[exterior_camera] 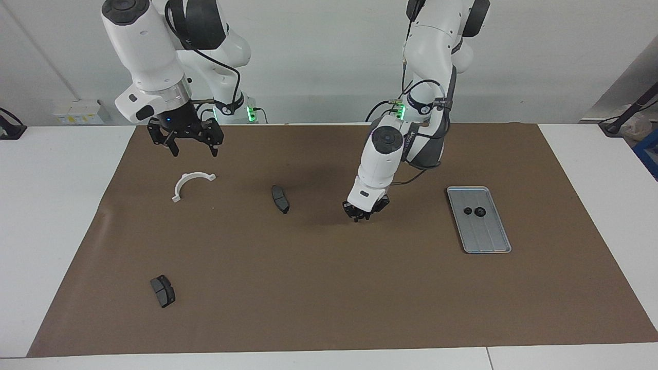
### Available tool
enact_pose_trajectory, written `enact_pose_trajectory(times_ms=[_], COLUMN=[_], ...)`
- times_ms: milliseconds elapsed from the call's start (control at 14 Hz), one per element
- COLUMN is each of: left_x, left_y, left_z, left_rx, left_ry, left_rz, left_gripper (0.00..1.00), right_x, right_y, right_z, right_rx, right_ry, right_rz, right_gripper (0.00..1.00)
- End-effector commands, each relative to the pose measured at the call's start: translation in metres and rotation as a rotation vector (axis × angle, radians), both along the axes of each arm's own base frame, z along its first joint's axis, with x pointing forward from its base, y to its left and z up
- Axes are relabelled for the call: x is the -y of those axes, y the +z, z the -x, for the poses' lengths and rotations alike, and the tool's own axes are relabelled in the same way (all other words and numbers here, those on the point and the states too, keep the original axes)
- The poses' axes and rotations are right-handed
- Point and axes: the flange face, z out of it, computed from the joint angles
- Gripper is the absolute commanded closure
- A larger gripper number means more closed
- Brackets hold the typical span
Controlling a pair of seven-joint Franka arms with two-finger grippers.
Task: Place bearing gear from tray to pile
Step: 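Carry the gear to the table center and release it, then reach the right gripper toward the center gear while the left gripper returns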
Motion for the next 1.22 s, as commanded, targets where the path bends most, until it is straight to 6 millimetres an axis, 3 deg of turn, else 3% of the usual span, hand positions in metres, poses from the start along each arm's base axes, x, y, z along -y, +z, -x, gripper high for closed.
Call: enact_pose_trajectory(times_ms=[0,143,287,358,573,788,931,1075,1146], left_x=[0.006,0.005,-0.003,-0.01,-0.044,-0.129,-0.202,-0.26,-0.29], left_y=[-0.015,-0.012,0.003,0.021,0.06,0.089,0.102,0.097,0.092], left_z=[0.001,-0.001,-0.008,-0.014,-0.045,-0.074,-0.085,-0.083,-0.08], left_rx=[0.001,0.002,0.01,0.013,0.001,-0.002,-0.029,-0.077,-0.085], left_ry=[0.023,0.024,0.03,0.036,0.086,0.052,-0.017,-0.092,-0.106], left_rz=[0.007,0.006,0.006,0.004,-0.009,-0.026,-0.037,-0.042,-0.04], left_gripper=[0.81,0.6,0.27,0.2,0.2,0.22,0.24,0.26,0.28], right_x=[0.003,0.003,0.003,0.003,0.004,0.0,-0.008,-0.025,-0.039], right_y=[0.002,0.002,0.002,0.002,0.003,0.005,0.002,0.0,-0.011], right_z=[0.005,0.005,0.005,0.005,0.004,-0.001,0.002,-0.002,-0.004], right_rx=[0.008,0.008,0.008,0.009,0.018,0.056,0.051,0.088,0.069], right_ry=[0.023,0.021,0.023,0.022,0.017,0.033,0.04,0.041,0.056], right_rz=[-0.029,-0.029,-0.029,-0.027,-0.028,-0.033,-0.033,-0.04,-0.041], right_gripper=[0.0,0.0,0.0,0.0,0.0,0.0,0.0,0.0,0.0])
